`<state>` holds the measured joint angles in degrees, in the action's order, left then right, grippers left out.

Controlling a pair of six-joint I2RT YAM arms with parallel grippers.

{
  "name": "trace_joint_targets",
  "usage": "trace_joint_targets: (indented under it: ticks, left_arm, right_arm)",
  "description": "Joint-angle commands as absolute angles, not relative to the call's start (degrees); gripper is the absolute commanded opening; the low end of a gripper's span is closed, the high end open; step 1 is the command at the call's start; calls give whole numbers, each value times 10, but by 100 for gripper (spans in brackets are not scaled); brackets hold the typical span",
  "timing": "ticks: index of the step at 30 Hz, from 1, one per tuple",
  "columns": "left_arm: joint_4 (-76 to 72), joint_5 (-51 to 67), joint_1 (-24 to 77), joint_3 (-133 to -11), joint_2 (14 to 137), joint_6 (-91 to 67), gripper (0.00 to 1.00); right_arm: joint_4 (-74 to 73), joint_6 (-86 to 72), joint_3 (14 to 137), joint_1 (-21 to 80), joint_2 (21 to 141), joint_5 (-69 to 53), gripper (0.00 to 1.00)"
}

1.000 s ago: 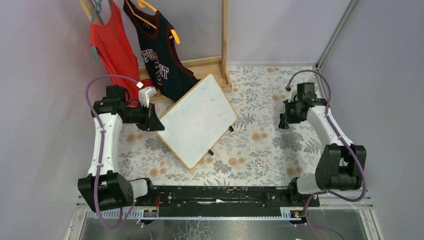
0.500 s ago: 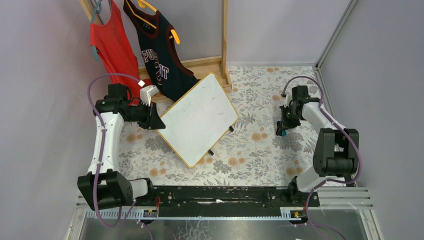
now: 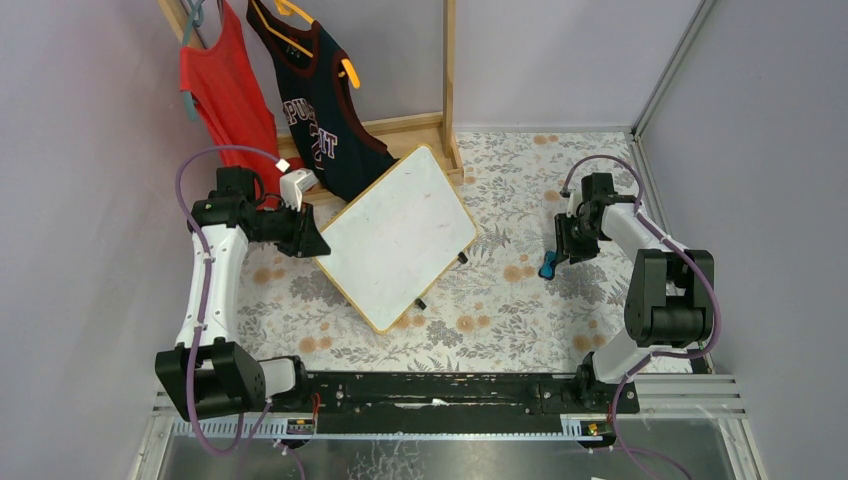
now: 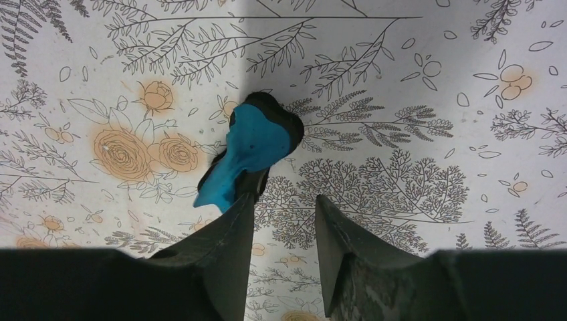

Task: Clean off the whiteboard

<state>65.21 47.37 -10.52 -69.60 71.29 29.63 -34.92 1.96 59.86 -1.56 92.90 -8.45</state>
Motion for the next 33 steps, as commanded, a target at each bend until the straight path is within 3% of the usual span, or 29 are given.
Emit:
trace_joint_targets:
  ticks: [1, 8, 11, 33]
  left_arm:
    - [616, 456, -103, -688, 712, 304, 20]
    - [615, 460, -103, -687, 713, 306, 25]
    - [615, 464, -102, -686, 712, 306, 32]
    - [541, 467, -104, -722, 681, 234, 63]
  right_arm:
    - [-355, 22, 615, -18, 927, -81, 45]
    - [-351, 22, 612, -18, 912, -79, 52]
    - [-349, 22, 611, -18, 907, -79, 52]
    - [-343, 24, 605, -18, 893, -73, 53]
